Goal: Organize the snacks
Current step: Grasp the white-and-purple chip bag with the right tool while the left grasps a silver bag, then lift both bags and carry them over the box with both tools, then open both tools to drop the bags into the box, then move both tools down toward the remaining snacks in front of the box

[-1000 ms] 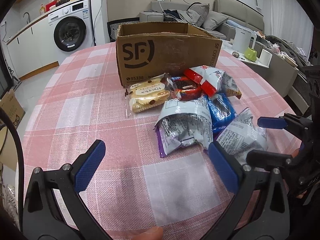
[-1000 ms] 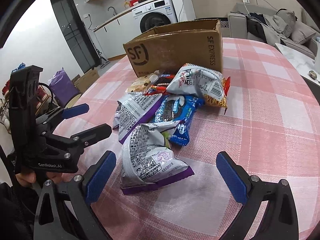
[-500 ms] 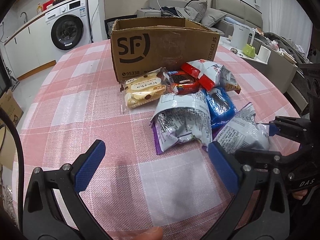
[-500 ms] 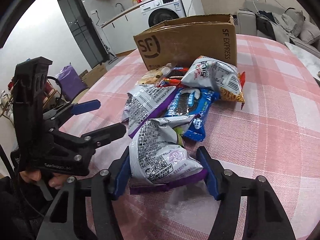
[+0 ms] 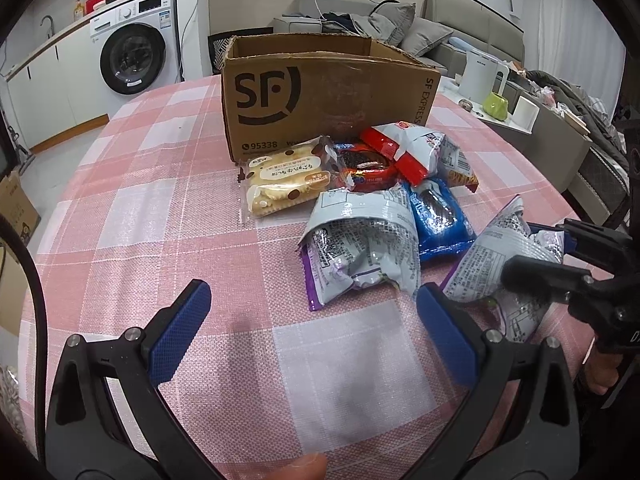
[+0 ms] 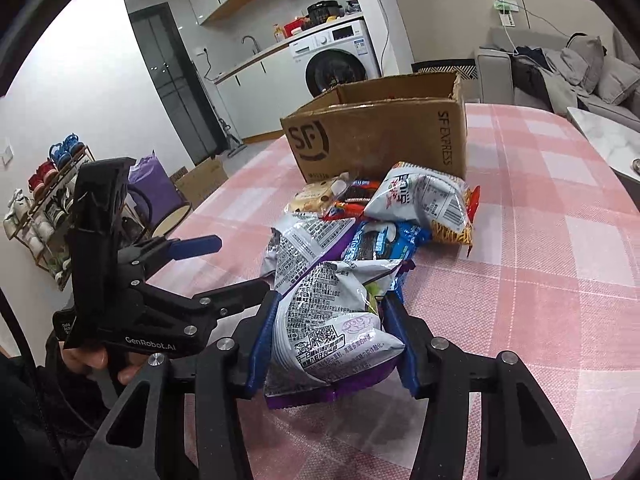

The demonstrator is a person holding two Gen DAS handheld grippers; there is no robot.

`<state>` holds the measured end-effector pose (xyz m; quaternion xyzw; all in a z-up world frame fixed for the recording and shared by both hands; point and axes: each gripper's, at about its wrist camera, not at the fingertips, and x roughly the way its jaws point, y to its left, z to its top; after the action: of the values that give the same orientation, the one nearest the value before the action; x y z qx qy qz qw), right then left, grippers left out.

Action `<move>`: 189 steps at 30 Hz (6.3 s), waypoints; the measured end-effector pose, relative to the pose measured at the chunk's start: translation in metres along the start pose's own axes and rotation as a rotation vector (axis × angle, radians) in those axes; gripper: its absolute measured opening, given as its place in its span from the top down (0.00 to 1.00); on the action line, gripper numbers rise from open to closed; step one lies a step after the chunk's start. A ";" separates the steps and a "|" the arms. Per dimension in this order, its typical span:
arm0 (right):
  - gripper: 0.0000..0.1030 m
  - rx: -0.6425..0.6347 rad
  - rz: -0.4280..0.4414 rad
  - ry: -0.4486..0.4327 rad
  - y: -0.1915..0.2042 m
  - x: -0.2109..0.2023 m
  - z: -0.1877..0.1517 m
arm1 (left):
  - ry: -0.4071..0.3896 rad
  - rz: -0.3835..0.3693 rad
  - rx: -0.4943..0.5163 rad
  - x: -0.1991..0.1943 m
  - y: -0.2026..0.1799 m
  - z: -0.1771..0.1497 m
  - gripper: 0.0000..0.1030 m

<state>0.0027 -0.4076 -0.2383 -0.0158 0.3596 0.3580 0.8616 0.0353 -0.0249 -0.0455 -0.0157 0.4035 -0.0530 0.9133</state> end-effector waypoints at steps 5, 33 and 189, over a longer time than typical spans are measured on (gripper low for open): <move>0.50 -0.006 0.014 -0.027 0.002 -0.010 0.001 | 0.001 -0.017 -0.009 0.003 -0.002 0.006 0.01; 0.50 0.091 -0.019 -0.093 -0.026 -0.027 0.004 | 0.045 -0.110 0.027 0.051 -0.018 0.034 0.45; 0.00 0.083 -0.156 -0.077 -0.061 0.006 0.106 | -0.176 0.097 -0.022 -0.009 0.039 0.118 0.00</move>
<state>0.1086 -0.4188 -0.1775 0.0057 0.3383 0.2750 0.9000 0.1200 0.0135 0.0377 -0.0110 0.3224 -0.0027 0.9465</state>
